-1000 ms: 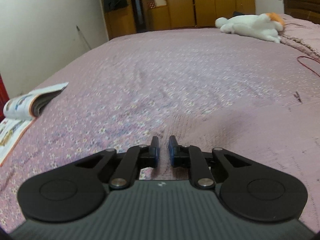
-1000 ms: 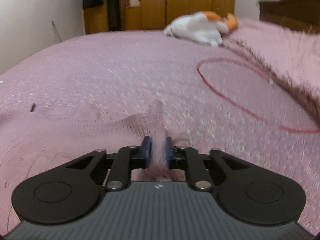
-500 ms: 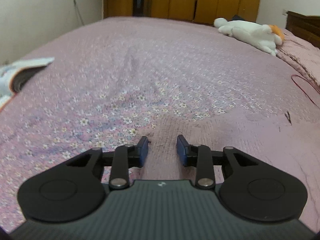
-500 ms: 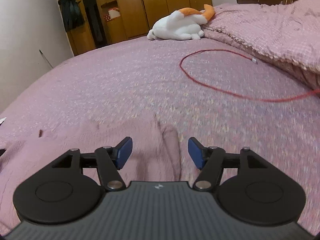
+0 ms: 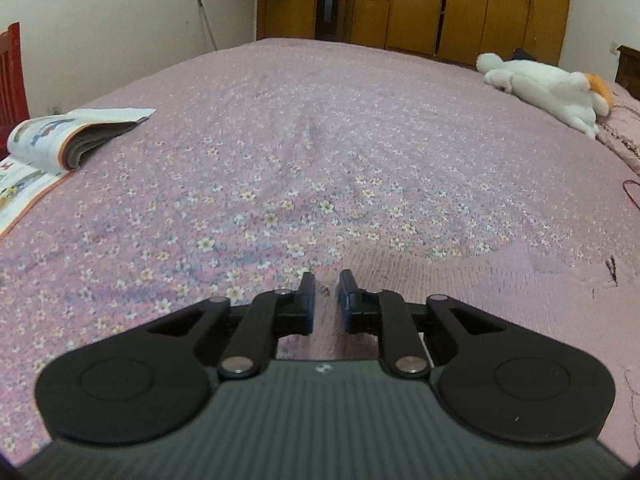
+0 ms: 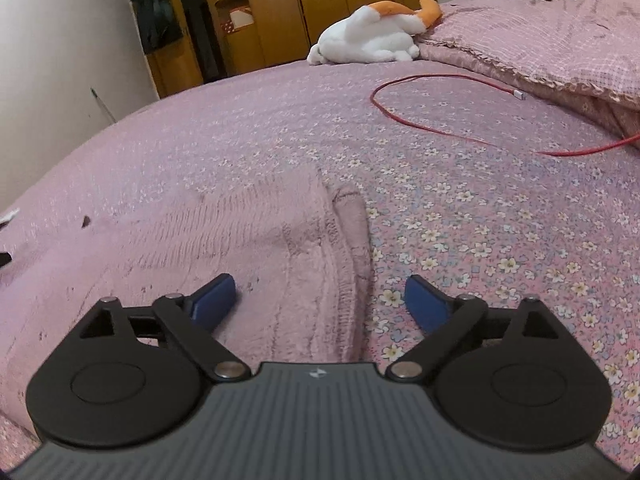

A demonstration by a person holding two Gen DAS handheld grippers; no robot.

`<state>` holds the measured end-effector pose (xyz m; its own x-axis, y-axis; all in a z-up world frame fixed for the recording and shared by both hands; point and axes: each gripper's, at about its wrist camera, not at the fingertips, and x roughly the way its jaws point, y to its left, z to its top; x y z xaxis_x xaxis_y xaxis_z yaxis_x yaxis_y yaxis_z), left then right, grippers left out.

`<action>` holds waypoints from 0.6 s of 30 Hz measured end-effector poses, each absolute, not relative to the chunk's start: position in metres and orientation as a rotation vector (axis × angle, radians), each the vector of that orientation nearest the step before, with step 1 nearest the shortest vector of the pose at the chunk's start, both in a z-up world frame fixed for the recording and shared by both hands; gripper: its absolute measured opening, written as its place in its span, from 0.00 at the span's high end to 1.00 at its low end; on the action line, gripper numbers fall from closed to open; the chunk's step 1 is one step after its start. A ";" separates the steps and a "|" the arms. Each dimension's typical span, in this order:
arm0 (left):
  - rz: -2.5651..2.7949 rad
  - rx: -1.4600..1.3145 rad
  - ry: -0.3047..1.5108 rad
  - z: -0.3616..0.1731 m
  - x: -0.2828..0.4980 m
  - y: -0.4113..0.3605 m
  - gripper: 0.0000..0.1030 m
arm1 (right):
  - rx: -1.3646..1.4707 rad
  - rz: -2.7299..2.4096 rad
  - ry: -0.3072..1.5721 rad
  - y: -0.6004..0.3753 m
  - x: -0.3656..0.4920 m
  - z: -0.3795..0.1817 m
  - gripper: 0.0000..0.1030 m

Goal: Fold small clothes

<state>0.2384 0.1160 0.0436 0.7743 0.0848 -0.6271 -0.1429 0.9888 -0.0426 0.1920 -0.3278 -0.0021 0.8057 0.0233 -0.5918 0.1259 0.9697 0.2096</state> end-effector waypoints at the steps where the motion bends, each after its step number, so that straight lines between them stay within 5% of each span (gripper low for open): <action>1: 0.126 -0.086 0.682 0.046 0.236 0.117 0.75 | 0.246 -0.053 0.634 -0.328 0.193 -0.002 0.04; 5: 0.102 -0.075 0.699 0.055 0.212 0.117 0.68 | 0.262 -0.044 0.633 -0.329 0.193 -0.003 0.03; 9: 0.095 -0.062 0.723 0.063 0.183 0.115 0.50 | 0.268 -0.038 0.634 -0.331 0.193 -0.002 0.02; 18: 0.078 -0.046 0.794 0.078 0.123 0.110 0.48 | 0.265 -0.041 0.661 -0.332 0.191 0.003 0.02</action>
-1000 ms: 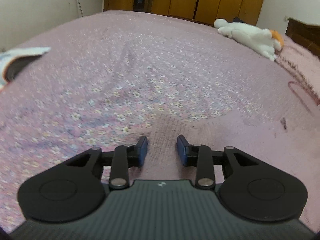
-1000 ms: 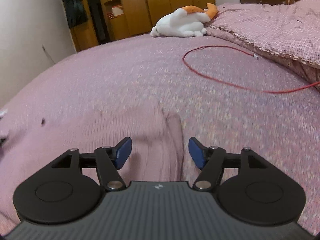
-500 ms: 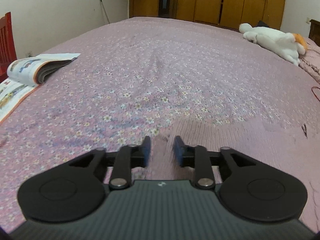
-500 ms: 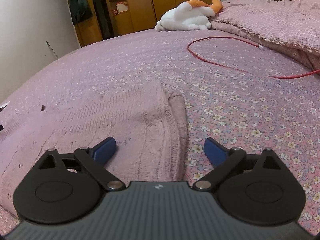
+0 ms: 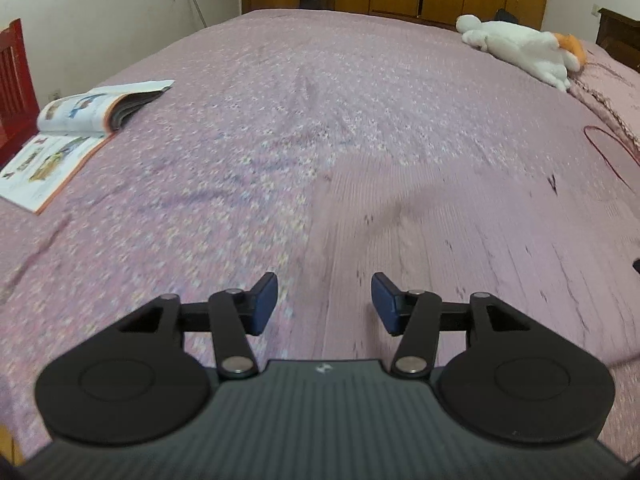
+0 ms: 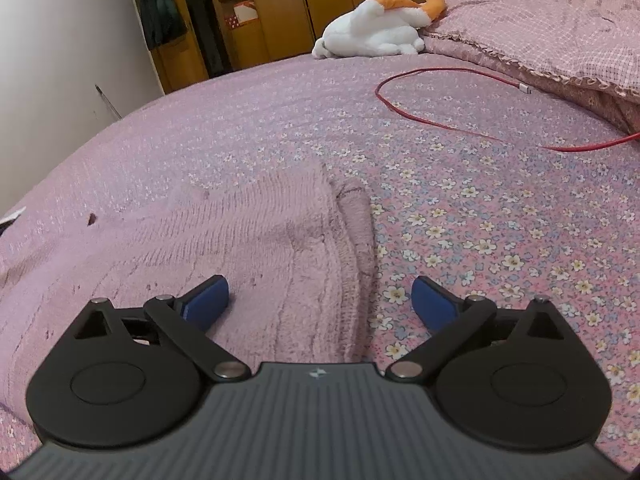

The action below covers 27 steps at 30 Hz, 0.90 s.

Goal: Fold small clothes

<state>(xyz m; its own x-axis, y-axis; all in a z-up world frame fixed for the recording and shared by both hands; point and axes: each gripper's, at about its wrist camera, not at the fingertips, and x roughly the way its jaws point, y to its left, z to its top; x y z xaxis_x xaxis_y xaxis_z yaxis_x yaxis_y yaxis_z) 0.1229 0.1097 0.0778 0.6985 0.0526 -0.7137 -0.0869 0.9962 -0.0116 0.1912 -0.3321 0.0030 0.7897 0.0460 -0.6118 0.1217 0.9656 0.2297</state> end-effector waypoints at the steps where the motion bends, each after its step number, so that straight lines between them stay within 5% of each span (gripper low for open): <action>1: 0.081 -0.042 0.795 0.080 0.117 0.109 0.48 | 0.262 -0.043 0.667 -0.332 0.189 0.004 0.02; 8: 0.093 -0.041 0.797 0.085 0.083 0.101 0.40 | 0.320 -0.007 0.684 -0.342 0.162 0.008 0.00; 27: 0.060 -0.057 0.855 0.076 0.056 0.083 0.40 | 0.627 0.110 0.834 -0.388 0.134 0.025 0.00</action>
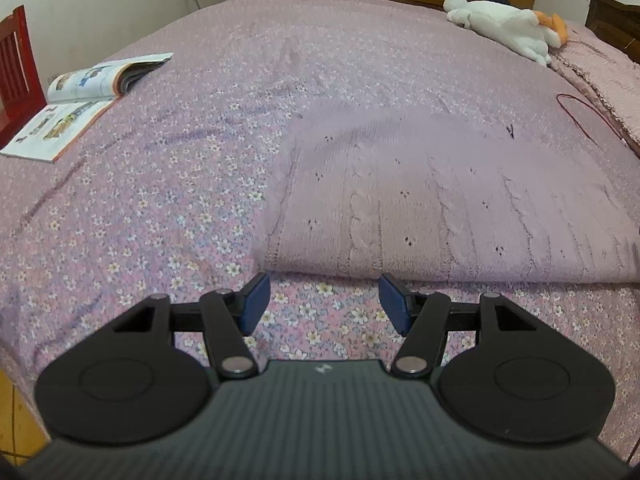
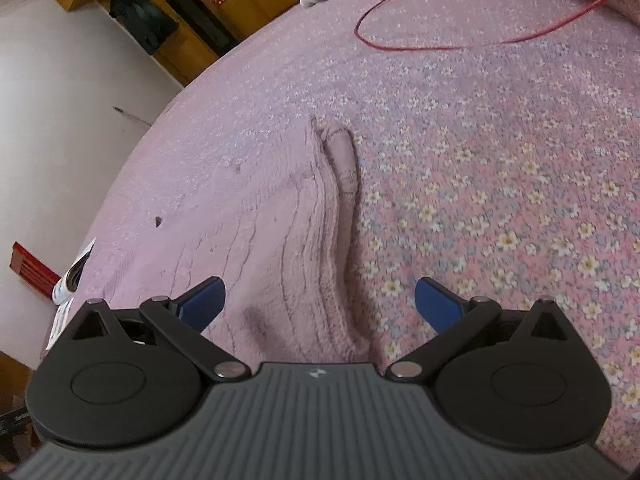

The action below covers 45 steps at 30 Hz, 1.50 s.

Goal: Fold small clothes

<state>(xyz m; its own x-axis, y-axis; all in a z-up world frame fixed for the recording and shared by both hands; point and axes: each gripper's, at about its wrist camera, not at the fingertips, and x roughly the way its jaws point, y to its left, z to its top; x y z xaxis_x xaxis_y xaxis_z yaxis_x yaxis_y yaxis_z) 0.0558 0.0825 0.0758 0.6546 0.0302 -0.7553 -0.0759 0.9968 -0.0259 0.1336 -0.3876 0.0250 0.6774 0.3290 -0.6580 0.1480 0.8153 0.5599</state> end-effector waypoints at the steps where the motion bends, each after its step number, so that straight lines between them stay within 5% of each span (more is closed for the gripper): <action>1: 0.059 -0.060 0.860 0.075 0.056 0.083 0.40 | 0.619 0.114 0.840 -0.387 0.132 0.025 0.00; 24: 0.024 -0.100 0.901 0.062 0.070 0.087 0.40 | 0.904 0.260 0.802 -0.379 0.148 0.005 0.00; 39: 0.006 -0.092 0.920 0.054 0.080 0.086 0.40 | 0.826 0.189 0.736 -0.355 0.166 0.006 0.00; 43: 0.004 -0.078 0.926 0.052 0.081 0.087 0.40 | 0.793 0.087 0.711 -0.354 0.163 0.003 0.35; 45: 0.004 -0.078 0.933 0.051 0.083 0.089 0.40 | 0.840 0.074 0.704 -0.360 0.161 -0.002 0.44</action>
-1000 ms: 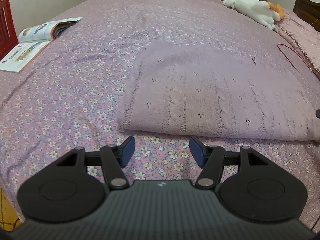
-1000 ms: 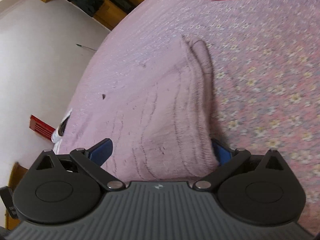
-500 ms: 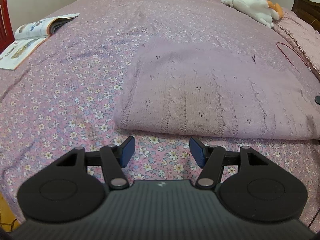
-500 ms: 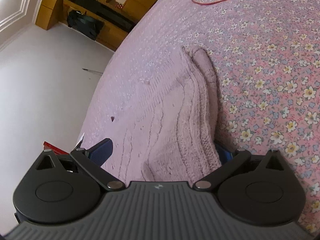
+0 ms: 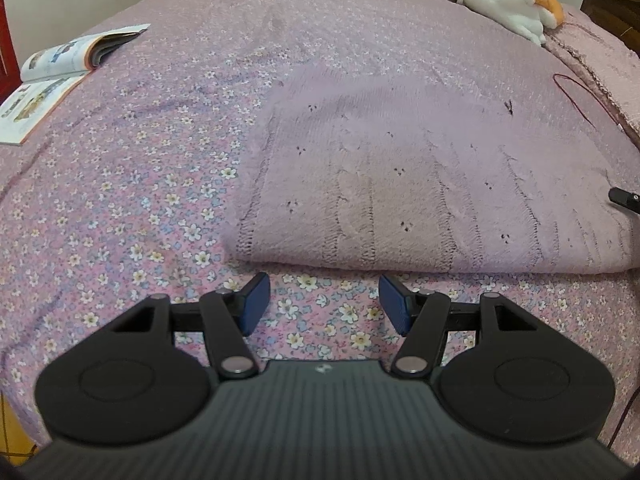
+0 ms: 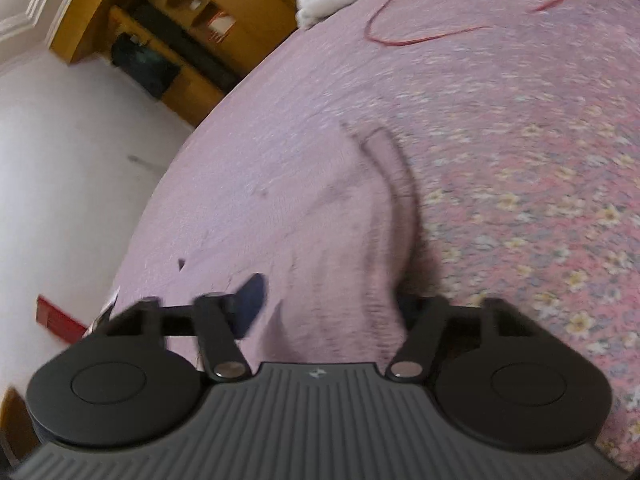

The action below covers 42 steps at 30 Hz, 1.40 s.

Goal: Fold small clothes

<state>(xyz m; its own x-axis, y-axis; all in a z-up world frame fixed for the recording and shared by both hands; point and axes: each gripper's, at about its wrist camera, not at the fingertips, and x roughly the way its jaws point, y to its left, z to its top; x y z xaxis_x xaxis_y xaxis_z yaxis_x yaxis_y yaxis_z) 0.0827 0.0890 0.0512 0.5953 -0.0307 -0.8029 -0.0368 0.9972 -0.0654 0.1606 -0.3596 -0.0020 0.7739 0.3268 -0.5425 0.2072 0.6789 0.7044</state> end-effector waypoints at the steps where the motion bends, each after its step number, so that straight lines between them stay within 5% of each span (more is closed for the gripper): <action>1: 0.005 -0.077 0.932 0.051 0.083 0.091 0.40 | 0.864 0.081 0.701 -0.365 0.158 -0.004 0.45; 9: 0.027 -0.080 0.928 0.052 0.085 0.099 0.40 | 1.018 0.163 0.666 -0.377 0.153 -0.019 0.42; 17: 0.028 -0.068 0.940 0.049 0.088 0.097 0.40 | 0.936 0.204 0.635 -0.356 0.163 -0.014 0.23; 22: 0.016 -0.078 0.940 0.049 0.087 0.098 0.40 | 0.992 0.145 0.615 -0.359 0.160 -0.019 0.54; 42: 0.011 -0.075 0.925 0.061 0.079 0.125 0.40 | 0.688 0.124 0.595 -0.308 0.174 0.061 0.62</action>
